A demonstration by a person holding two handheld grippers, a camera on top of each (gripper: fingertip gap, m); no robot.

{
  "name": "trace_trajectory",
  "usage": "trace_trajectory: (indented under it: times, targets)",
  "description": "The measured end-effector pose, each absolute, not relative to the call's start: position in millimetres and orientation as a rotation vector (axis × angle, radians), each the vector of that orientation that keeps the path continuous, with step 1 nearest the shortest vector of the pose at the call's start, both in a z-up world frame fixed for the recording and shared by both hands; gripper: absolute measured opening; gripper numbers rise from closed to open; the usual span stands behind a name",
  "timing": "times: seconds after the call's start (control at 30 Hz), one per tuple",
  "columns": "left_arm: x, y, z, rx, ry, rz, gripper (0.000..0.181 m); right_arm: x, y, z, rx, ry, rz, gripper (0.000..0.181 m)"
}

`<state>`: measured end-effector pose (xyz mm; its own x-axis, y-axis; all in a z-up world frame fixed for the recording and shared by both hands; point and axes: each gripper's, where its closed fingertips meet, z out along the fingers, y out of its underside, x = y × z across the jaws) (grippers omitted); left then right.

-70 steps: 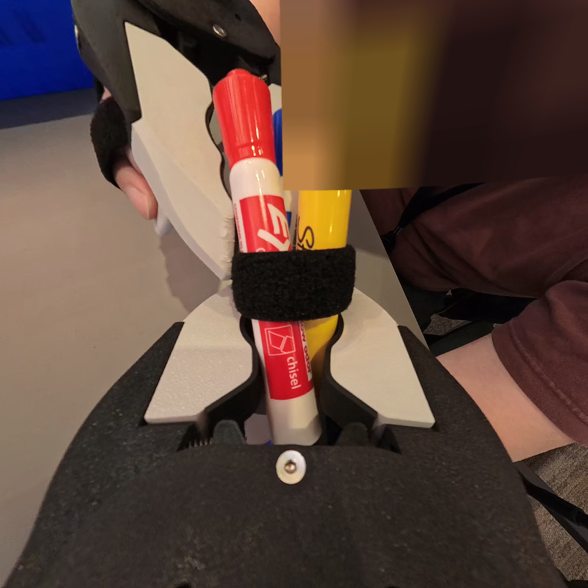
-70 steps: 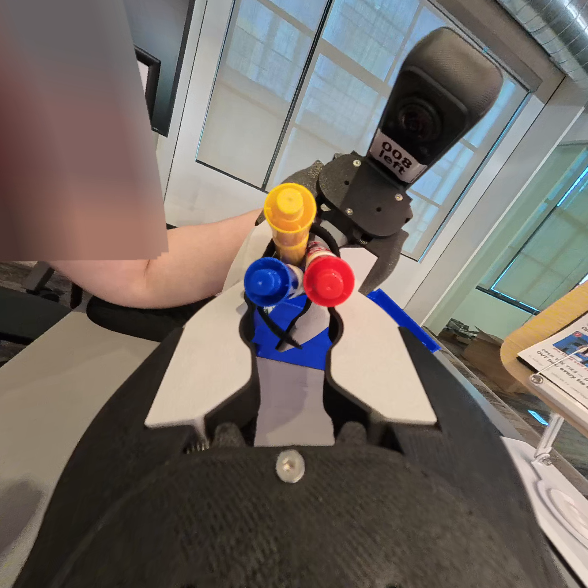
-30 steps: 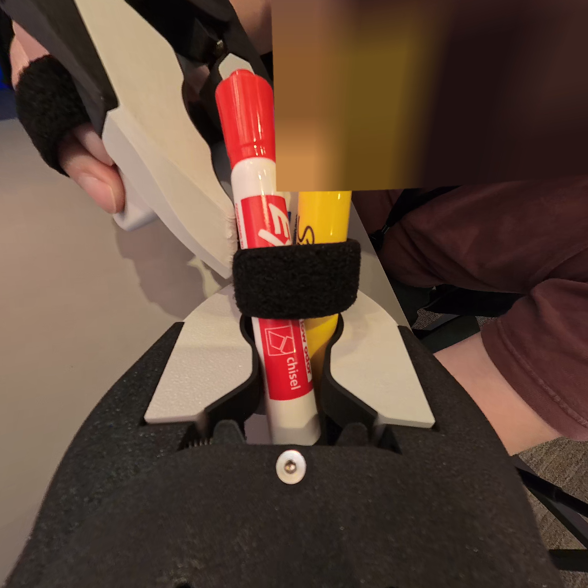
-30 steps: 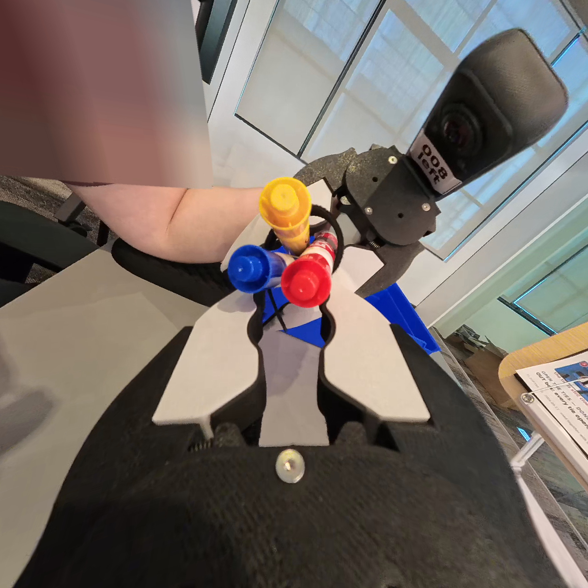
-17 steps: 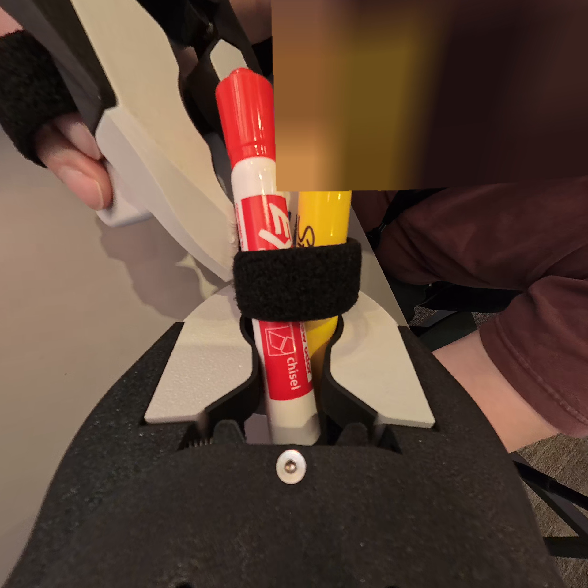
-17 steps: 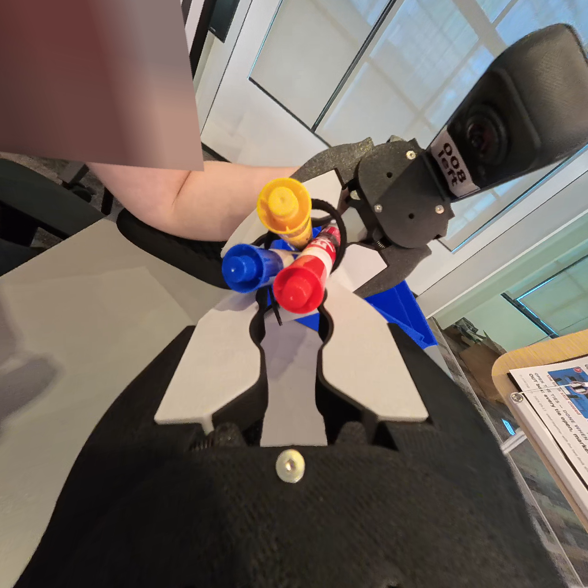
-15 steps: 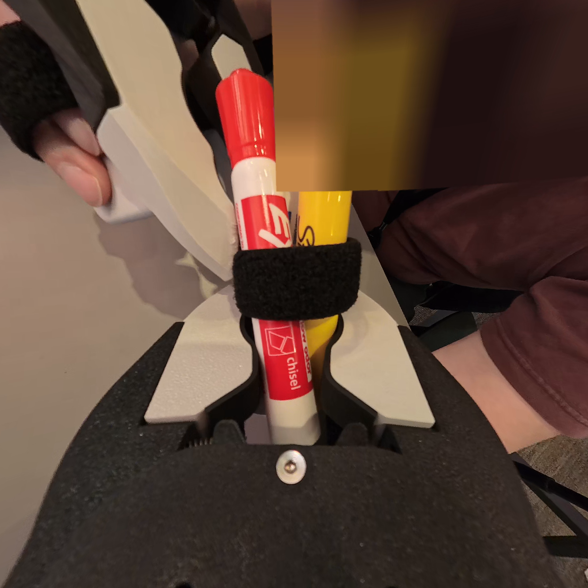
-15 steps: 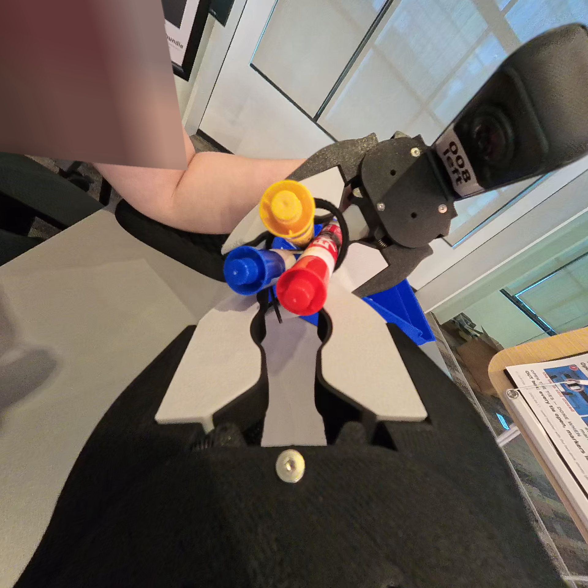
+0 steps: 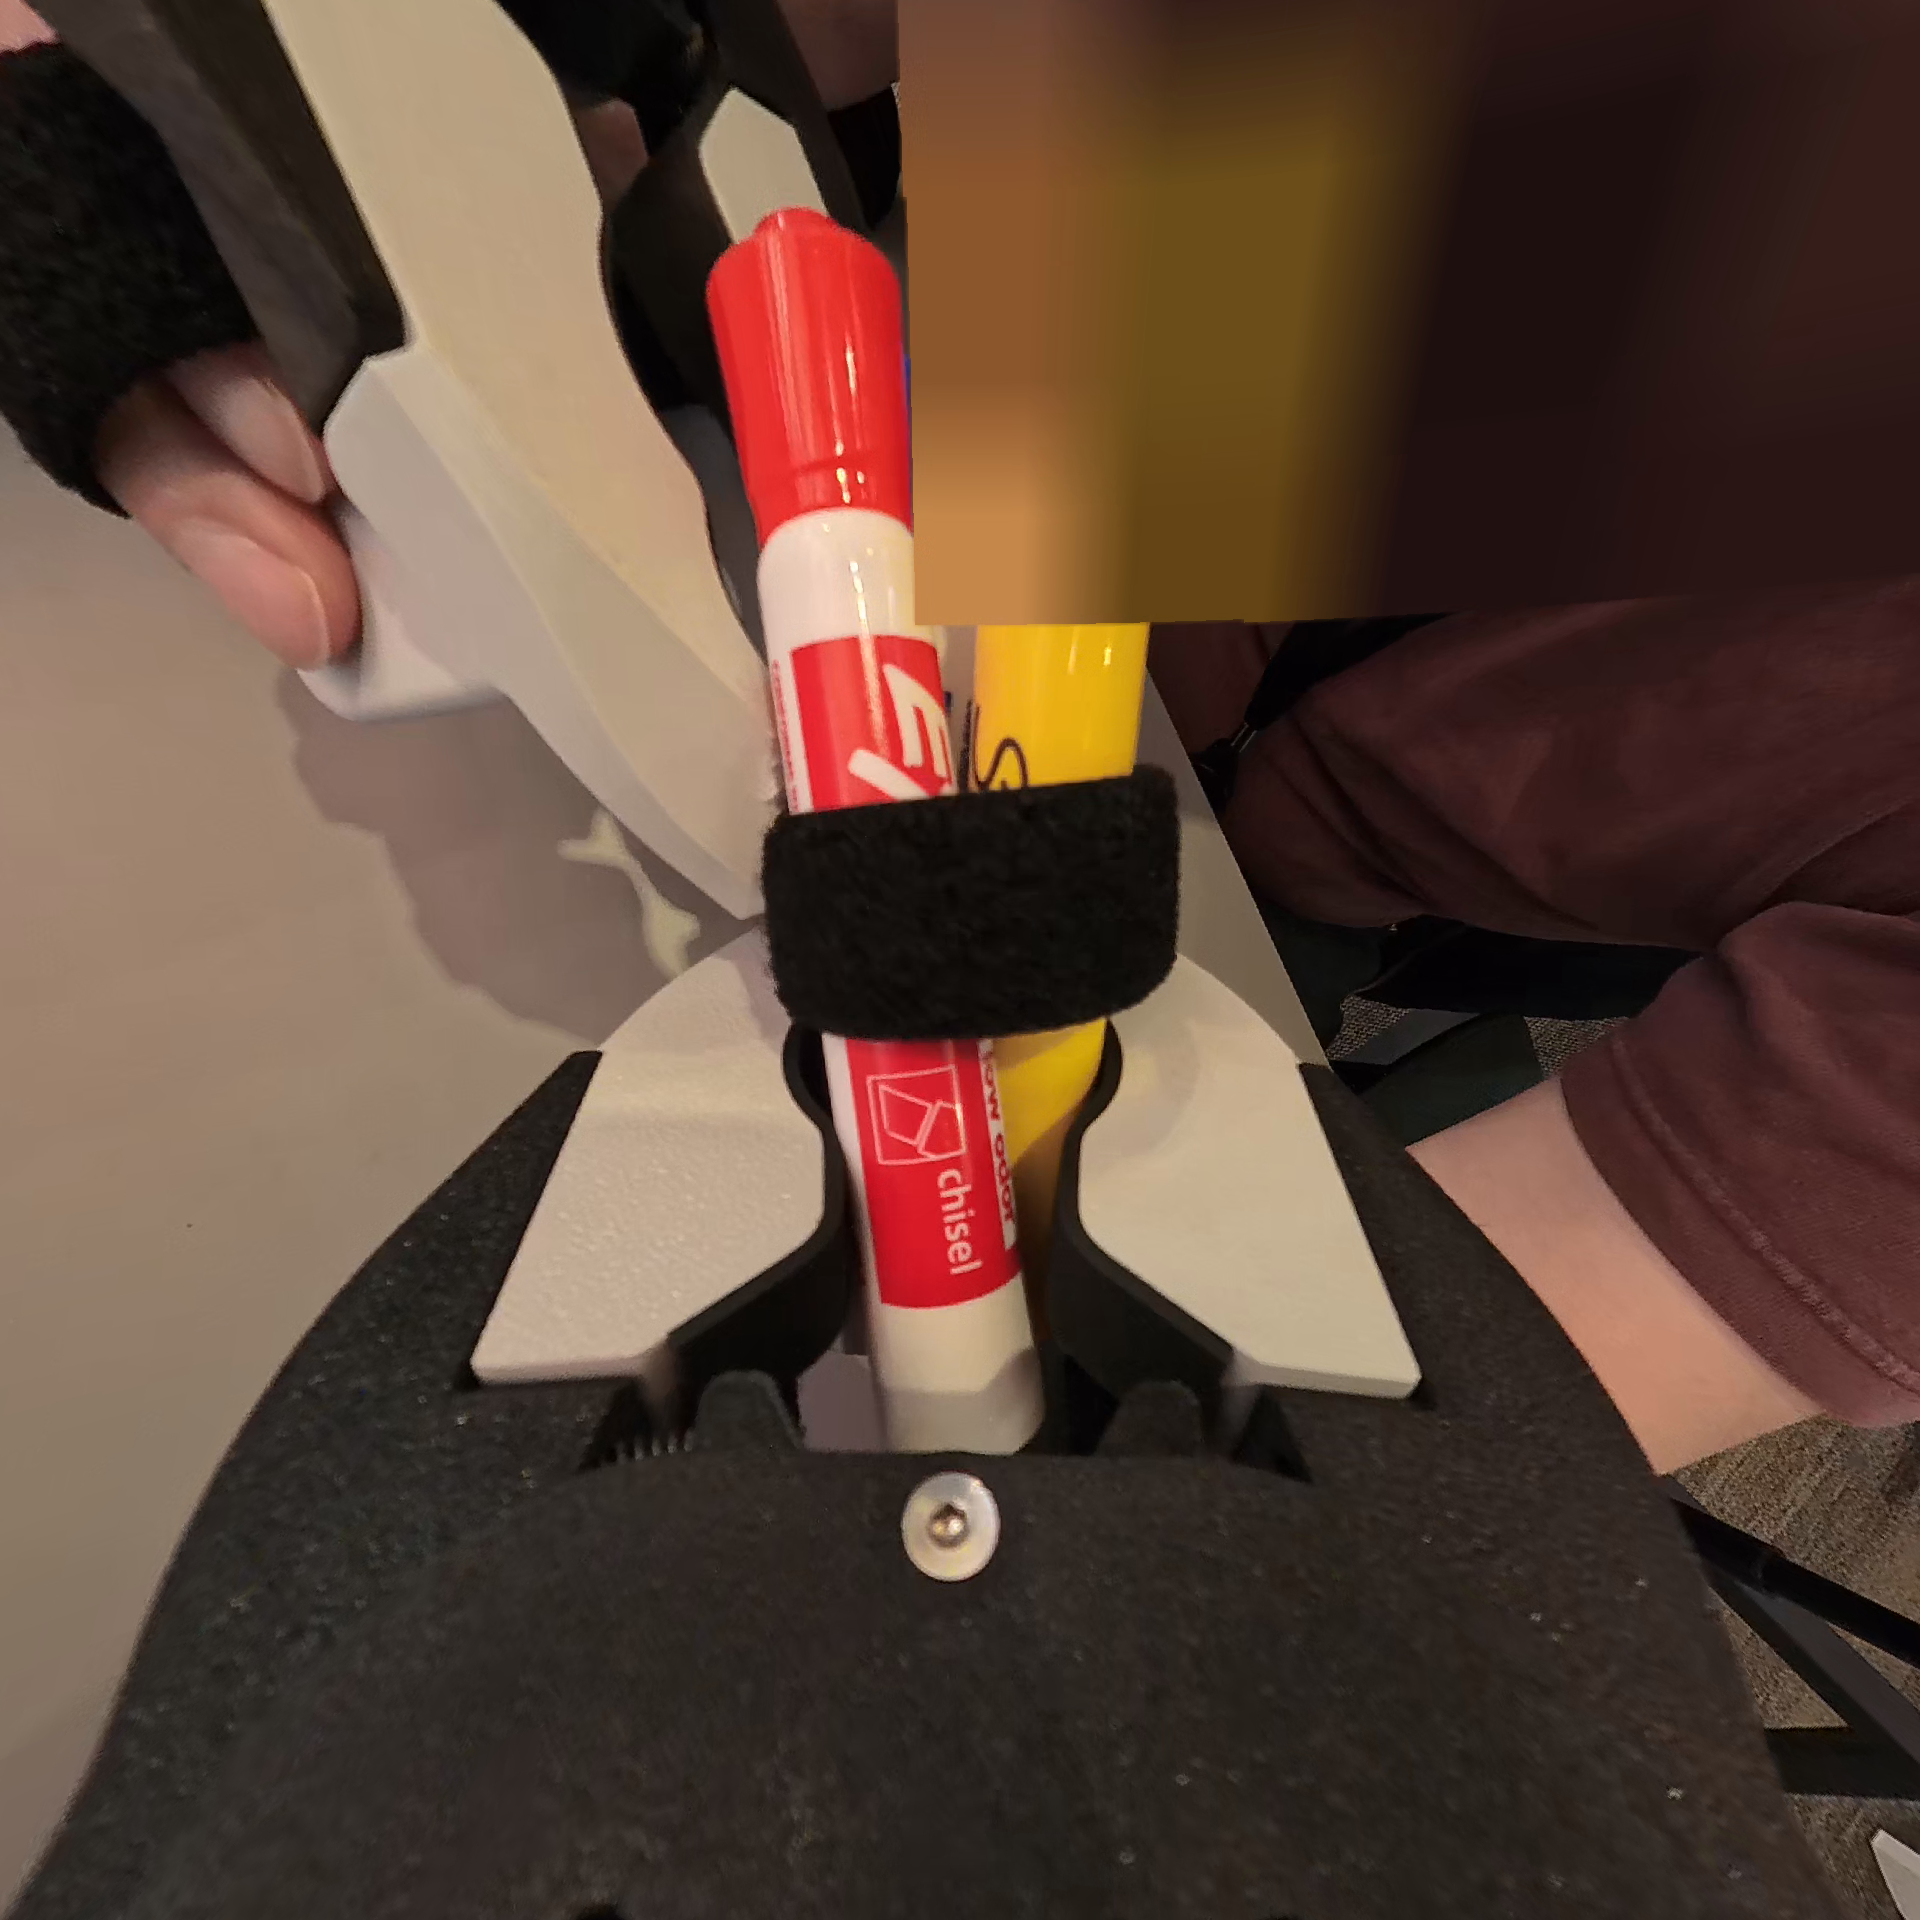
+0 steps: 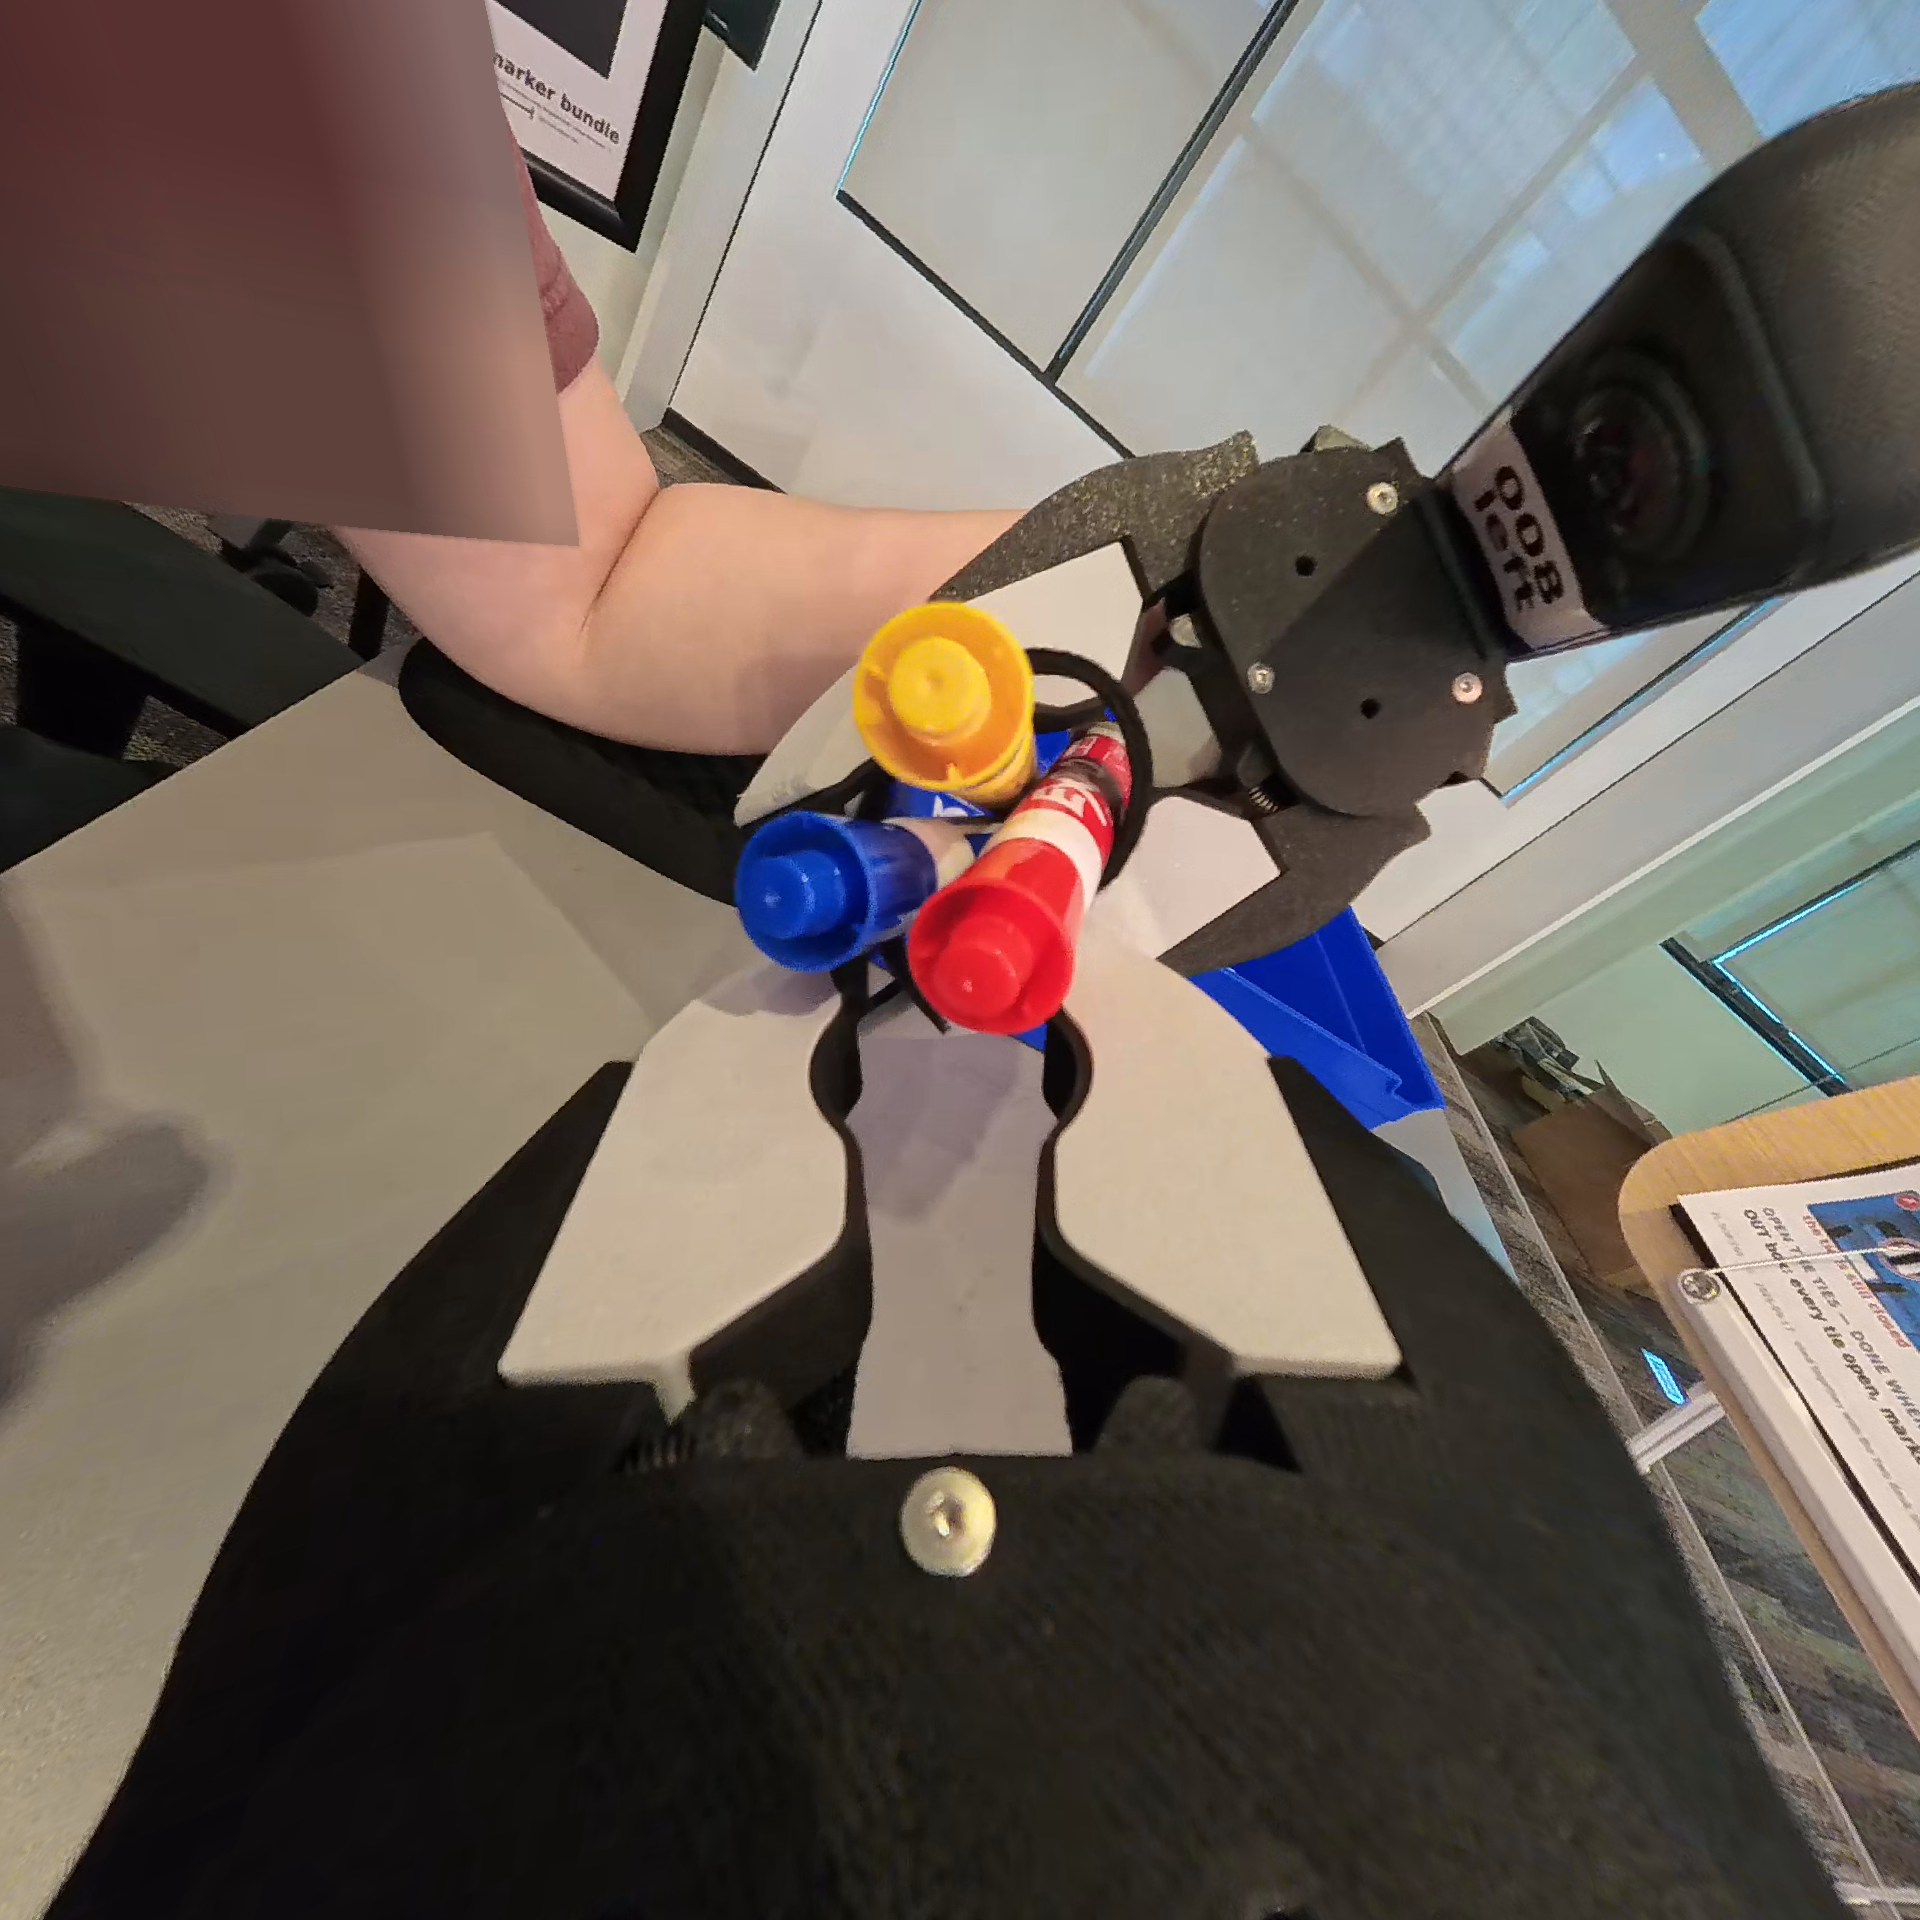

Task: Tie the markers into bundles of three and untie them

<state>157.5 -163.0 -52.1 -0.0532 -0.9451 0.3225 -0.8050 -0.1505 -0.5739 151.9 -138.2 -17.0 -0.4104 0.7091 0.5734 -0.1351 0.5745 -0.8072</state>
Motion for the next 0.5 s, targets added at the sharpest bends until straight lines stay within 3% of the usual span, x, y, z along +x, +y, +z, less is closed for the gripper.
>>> trace_trajectory:
  times: [0.23, 0.5]
  targets:
    - [157.1, -163.8, -52.4, -2.003, 1.904, -0.99, 0.043, 152.1, -139.5, -17.9, -0.474, -1.774, 0.994, 0.035]
    - [158.8, -165.3, -55.6, -2.009, 1.924, -0.998, 0.043, 154.9, -137.8, -19.9, -0.475, -1.805, 0.988, 0.024]
